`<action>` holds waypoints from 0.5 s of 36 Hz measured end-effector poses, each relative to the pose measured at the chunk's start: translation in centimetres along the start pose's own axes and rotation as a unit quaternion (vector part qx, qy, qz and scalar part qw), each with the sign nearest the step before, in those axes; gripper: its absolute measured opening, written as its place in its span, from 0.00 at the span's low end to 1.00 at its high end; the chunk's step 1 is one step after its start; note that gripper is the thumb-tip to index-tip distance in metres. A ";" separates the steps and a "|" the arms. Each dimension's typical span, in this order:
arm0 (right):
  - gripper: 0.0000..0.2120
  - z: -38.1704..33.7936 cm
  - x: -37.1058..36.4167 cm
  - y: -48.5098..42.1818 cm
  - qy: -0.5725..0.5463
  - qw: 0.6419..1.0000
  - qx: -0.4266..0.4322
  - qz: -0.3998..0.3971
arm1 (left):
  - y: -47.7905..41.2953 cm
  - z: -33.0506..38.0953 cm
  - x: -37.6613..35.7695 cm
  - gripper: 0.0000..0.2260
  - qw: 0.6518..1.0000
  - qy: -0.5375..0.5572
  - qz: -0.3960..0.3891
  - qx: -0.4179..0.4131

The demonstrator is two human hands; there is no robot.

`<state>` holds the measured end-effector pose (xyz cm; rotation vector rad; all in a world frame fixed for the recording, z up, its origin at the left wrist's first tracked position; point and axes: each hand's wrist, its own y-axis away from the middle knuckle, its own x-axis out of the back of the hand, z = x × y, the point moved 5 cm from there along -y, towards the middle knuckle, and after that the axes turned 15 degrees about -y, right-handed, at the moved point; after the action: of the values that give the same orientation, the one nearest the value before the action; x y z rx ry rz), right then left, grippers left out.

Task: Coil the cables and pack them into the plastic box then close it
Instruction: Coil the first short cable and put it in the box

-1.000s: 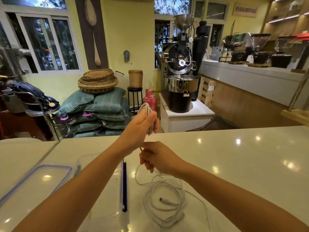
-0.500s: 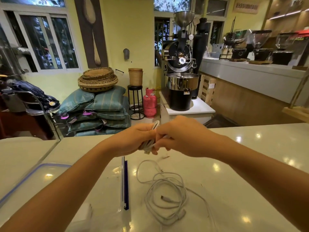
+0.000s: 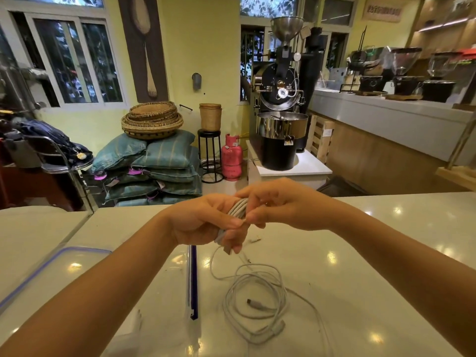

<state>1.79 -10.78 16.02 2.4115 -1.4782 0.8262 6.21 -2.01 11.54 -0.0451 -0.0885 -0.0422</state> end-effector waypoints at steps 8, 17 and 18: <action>0.06 2.0 0.3 -0.6 0.009 0.999 -0.047 0.018 | 0.3 -1.0 0.8 0.06 0.998 0.015 0.036 0.038; 0.10 3.7 1.8 -0.9 -0.071 0.992 -0.104 0.030 | 1.0 -0.8 2.7 0.05 0.963 -0.070 0.236 0.107; 0.12 3.9 1.8 -0.8 -0.081 0.990 -0.114 0.020 | 1.0 -0.8 2.8 0.05 0.956 -0.092 0.254 0.115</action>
<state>4.55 -13.45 13.87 2.3303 -1.5865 0.4489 9.13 -1.19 10.99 0.1630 -0.2646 0.4873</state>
